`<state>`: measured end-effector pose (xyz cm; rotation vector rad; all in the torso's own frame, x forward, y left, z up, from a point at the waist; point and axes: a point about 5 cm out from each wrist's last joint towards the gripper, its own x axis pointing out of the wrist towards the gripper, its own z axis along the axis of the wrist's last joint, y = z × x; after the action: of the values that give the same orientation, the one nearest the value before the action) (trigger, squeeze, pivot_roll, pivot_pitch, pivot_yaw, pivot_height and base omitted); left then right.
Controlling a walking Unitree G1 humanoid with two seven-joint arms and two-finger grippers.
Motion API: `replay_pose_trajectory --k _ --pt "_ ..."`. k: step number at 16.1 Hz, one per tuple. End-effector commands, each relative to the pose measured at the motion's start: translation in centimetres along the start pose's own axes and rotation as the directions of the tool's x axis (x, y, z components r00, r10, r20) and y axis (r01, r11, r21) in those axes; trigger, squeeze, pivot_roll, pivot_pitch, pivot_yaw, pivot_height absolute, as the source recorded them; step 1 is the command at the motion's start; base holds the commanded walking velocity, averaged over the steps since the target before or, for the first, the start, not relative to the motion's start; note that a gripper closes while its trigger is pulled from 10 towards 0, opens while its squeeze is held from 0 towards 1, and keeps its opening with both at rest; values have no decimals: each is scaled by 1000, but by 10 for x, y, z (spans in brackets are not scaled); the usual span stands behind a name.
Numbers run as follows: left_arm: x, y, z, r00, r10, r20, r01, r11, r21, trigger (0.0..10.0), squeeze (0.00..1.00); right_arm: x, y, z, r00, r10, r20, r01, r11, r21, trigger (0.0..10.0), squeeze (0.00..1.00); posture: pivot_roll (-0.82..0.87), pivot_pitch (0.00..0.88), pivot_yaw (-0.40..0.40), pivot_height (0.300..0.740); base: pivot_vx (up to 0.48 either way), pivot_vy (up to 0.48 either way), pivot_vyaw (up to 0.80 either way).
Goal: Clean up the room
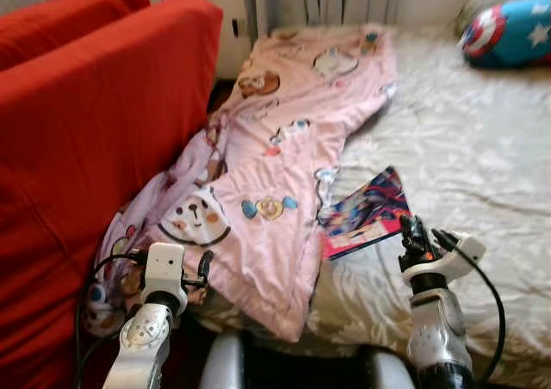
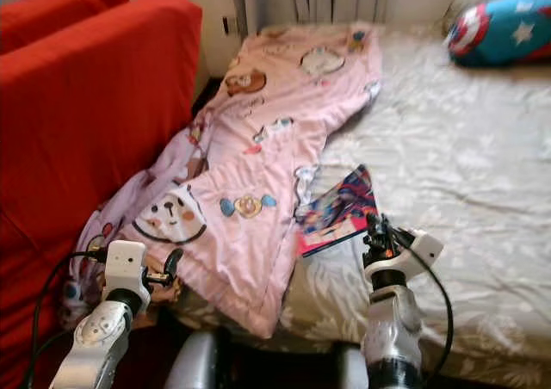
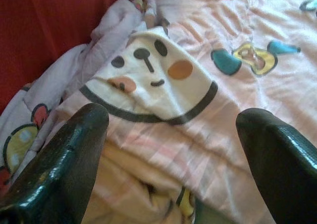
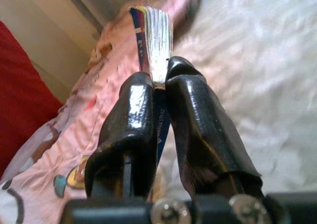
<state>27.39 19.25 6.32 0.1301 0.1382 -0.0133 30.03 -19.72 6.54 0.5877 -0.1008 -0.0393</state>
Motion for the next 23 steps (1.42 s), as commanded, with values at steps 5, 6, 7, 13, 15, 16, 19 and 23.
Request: replay_pose_trajectory --k 5,6,7,13,15,16,19,23 --pt "7 -2 -24 996 59 -66 -63 996 -59 10000 0 -16 4 21 1000 6 23 1 959 -283 10000 0 -65 0 8 610 0 0 0" --pt "7 -2 -26 995 59 -76 -63 996 -56 10000 0 -17 1 21 1000 -9 19 14 957 -290 10000 0 -66 0 8 615 0 0 0" --pt "4 -3 -44 988 69 -139 -80 994 -73 10000 0 -24 -8 17 997 -75 -27 62 944 -325 10000 0 -85 0 2 635 0 0 0" --pt "-13 -8 -86 946 70 -316 -98 992 -74 10000 0 -44 -22 -13 979 -136 -149 78 936 -344 10000 0 -74 0 -12 710 0 0 0" --pt "-19 -5 -99 925 76 -373 -109 992 -69 10000 0 -45 -22 -19 976 -145 -165 81 935 -345 10000 0 -80 0 -7 740 0 0 0" --pt "-22 -5 -103 915 76 -397 -110 992 -63 10000 0 -44 -22 -20 972 -157 -173 90 934 -346 10000 0 -89 0 -3 740 0 0 0" --pt "-37 -3 -124 855 80 -513 -131 989 -64 10000 0 -43 -21 -22 975 -151 -163 93 944 -316 10000 0 -105 0 -18 740 0 0 0" --pt "-50 -8 -137 808 71 -585 -108 994 -28 10000 0 -37 -26 -16 973 -186 -139 128 928 -349 10000 0 -108 0 -22 740 0 0 0"
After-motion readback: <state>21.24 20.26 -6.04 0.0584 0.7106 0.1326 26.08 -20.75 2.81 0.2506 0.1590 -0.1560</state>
